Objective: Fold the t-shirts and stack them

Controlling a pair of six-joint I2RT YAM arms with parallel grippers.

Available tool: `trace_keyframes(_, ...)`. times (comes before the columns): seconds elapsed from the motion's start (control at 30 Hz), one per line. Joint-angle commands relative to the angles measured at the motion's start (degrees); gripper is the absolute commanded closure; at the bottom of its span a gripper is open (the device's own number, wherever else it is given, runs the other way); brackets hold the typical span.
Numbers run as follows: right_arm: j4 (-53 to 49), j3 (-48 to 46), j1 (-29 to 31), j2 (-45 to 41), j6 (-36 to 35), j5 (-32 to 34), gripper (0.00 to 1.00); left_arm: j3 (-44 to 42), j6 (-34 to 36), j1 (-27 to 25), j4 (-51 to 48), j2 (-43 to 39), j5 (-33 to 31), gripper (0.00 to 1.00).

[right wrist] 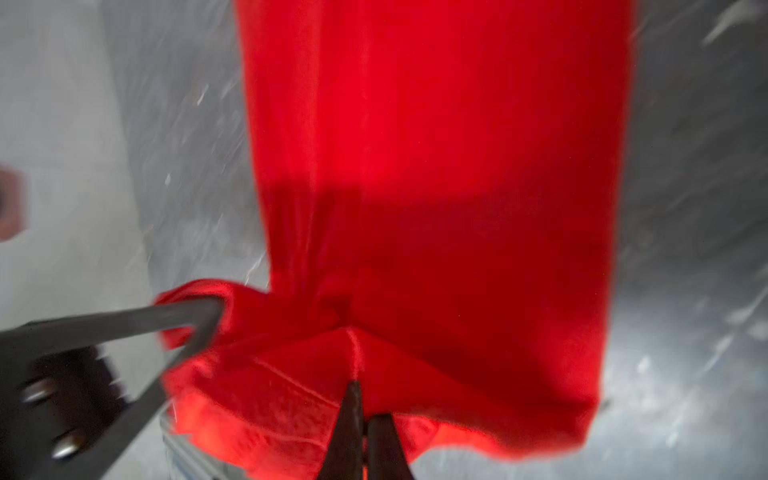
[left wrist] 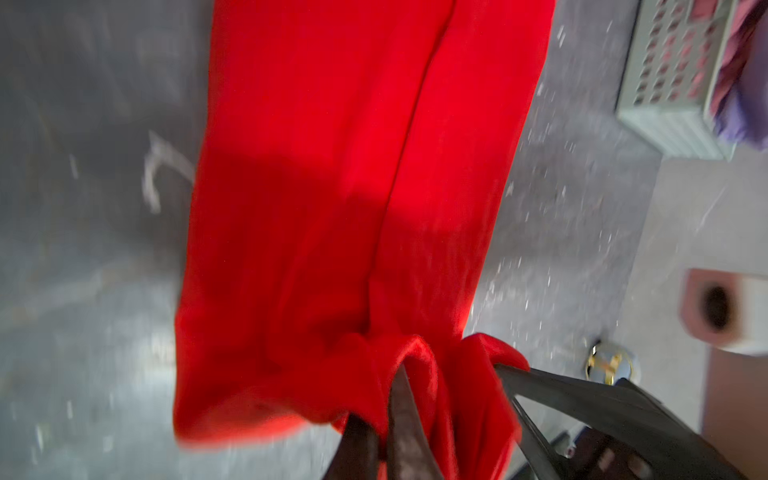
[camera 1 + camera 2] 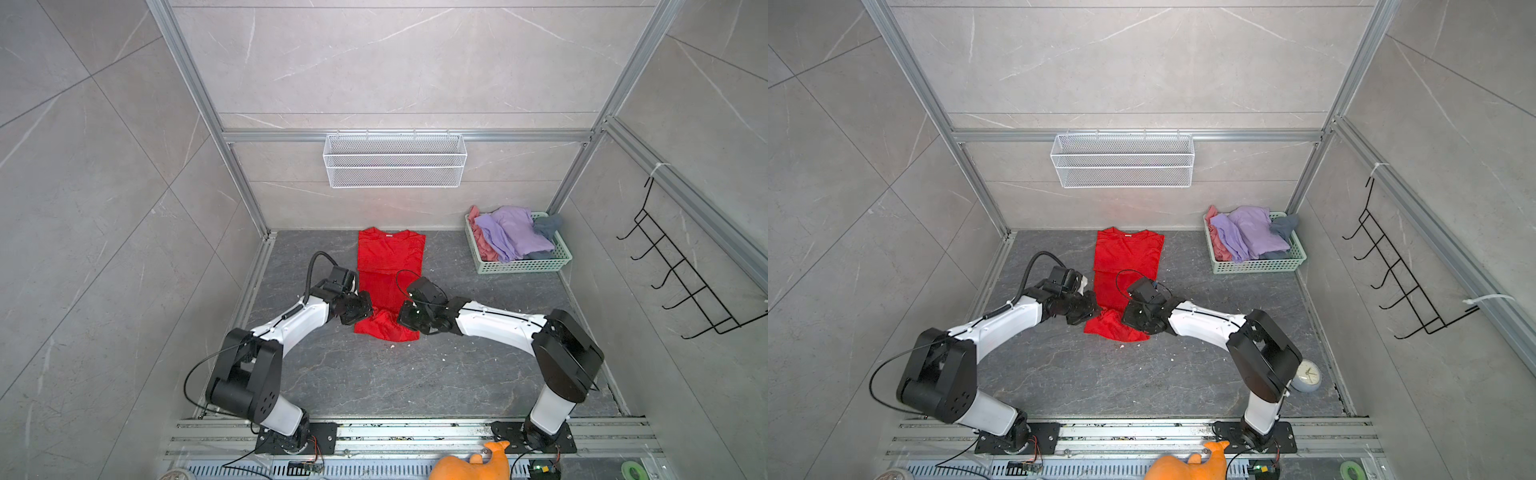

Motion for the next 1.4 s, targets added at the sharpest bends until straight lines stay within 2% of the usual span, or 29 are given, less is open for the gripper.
trace_keyframes(0.0,0.47,4.24,-3.70,3.16,-3.04,0.13,1.00,6.53,4.00,3.32,1.90,5.19,0.20,1.00)
trace_keyframes(0.2,-1.89,11.69,-9.09,9.02,-5.44,-0.85,1.00,16.21,4.92,6.47,2.25,16.52,3.75,1.00)
trace_keyframes(0.67,-6.06,25.53,-14.44,21.18,-6.52,-4.91,1.00,29.53,4.52,9.98,2.36,28.77,10.13,1.00)
trace_keyframes(0.73,-6.44,27.89,-15.25,22.71,-6.62,-5.66,0.90,30.81,4.25,10.40,2.30,29.68,10.43,0.99)
trace_keyframes(0.8,-6.87,29.97,-16.21,23.41,-6.70,-5.40,0.71,32.83,4.33,10.87,1.68,30.49,10.79,0.91)
trace_keyframes(0.9,-6.18,31.20,-17.20,22.65,-6.88,-5.16,0.67,36.09,4.62,12.12,-0.33,31.14,10.58,0.67)
trace_keyframes(0.97,-5.76,31.25,-17.61,21.05,-7.43,-4.47,0.53,36.78,4.34,13.07,0.03,30.29,10.31,0.60)
trace_keyframes(1.13,-5.43,27.98,-17.74,16.56,-9.78,-3.47,0.51,34.60,4.74,13.71,0.48,25.93,8.22,0.52)
trace_keyframes(1.37,-3.65,16.01,-15.83,10.76,-9.63,-5.31,0.44,23.97,6.71,12.91,-1.22,19.71,5.83,0.39)
